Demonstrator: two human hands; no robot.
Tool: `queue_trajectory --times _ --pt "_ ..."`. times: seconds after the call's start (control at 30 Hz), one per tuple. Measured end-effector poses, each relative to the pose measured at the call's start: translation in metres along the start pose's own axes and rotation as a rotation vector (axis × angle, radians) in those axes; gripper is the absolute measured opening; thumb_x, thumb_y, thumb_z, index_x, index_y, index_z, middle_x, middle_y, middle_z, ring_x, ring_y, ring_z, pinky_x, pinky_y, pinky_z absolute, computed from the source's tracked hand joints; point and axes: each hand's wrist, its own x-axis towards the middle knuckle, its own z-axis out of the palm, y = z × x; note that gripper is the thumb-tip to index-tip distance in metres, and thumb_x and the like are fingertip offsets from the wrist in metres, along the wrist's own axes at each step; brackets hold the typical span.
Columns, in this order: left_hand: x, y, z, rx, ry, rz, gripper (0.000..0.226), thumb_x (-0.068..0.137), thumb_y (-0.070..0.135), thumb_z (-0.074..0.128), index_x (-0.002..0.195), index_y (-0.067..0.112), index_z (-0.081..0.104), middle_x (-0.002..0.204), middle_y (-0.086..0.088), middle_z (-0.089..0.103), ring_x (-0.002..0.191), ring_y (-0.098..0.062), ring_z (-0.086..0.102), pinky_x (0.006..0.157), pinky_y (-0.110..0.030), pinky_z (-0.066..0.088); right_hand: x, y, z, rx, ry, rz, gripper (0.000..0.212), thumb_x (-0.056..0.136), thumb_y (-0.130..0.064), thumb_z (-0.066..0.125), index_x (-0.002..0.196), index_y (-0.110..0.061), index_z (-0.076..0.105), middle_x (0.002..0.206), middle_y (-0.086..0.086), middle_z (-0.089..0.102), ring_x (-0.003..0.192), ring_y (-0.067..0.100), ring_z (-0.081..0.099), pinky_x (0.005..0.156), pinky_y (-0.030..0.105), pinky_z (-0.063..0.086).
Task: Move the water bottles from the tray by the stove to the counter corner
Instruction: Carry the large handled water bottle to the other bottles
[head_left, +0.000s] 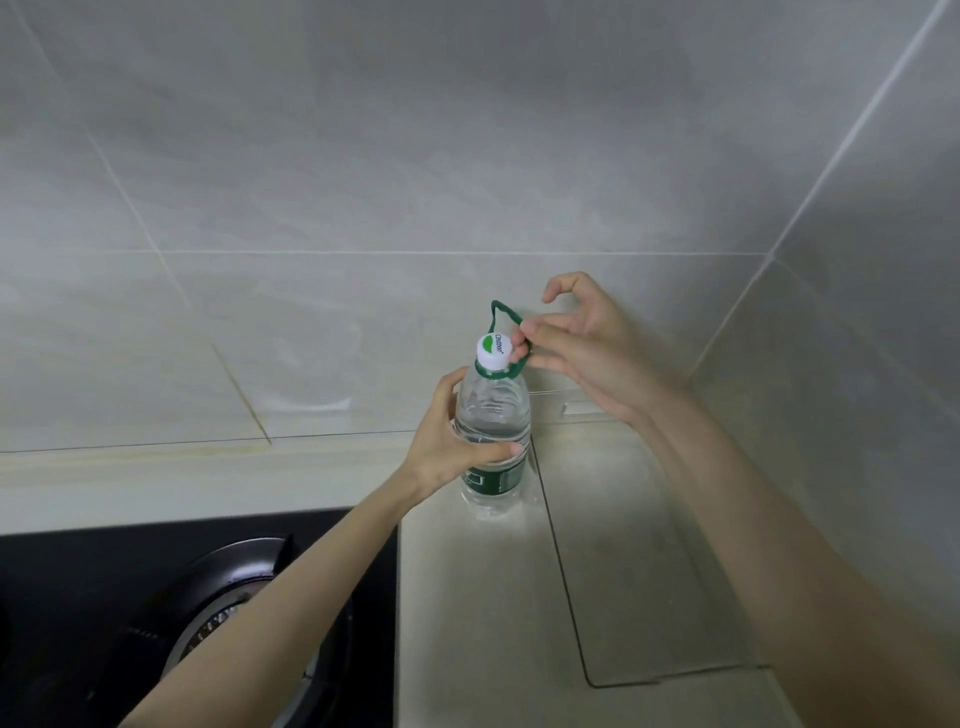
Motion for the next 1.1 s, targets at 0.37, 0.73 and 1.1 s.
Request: queue_trajectory --times 0.37,0.73,1.1 --pt "-0.067 0.007 -0.002 -0.101 0.036 0.065 0.102 0.05 0.009 0.095 0.134 0.026 0.037 0.126 0.003 0.06 0.115 -0.012 0.061 0.099 -0.039 0.051 -0.045 -0.047 0.035 0.098 -0.12 -0.134 0.029 0.097 0.009 0.044 0.096 -0.015 0.028 0.068 0.006 0.062 0.064 0.021 0.058 0.083 0.038 0.055" --pt "-0.192 0.049 -0.034 -0.004 0.295 0.159 0.095 0.049 0.022 0.096 0.132 0.03 0.05 0.118 0.011 0.067 0.11 -0.008 0.064 0.097 -0.038 0.052 -0.127 -0.068 0.081 0.198 -0.218 -0.235 0.022 0.096 0.005 0.047 0.11 -0.012 0.047 0.08 0.005 0.067 0.08 0.022 0.063 0.087 0.033 0.054" --pt "-0.312 0.059 -0.05 0.039 0.647 0.076 0.09 0.044 0.043 0.093 0.124 0.032 0.053 0.113 0.01 0.069 0.104 -0.007 0.066 0.094 -0.041 0.053 -0.201 0.011 0.091 -0.256 -0.422 -0.064 0.061 0.079 -0.007 0.076 0.125 -0.037 0.047 0.13 -0.003 0.056 0.12 0.021 0.055 0.095 0.026 0.05"
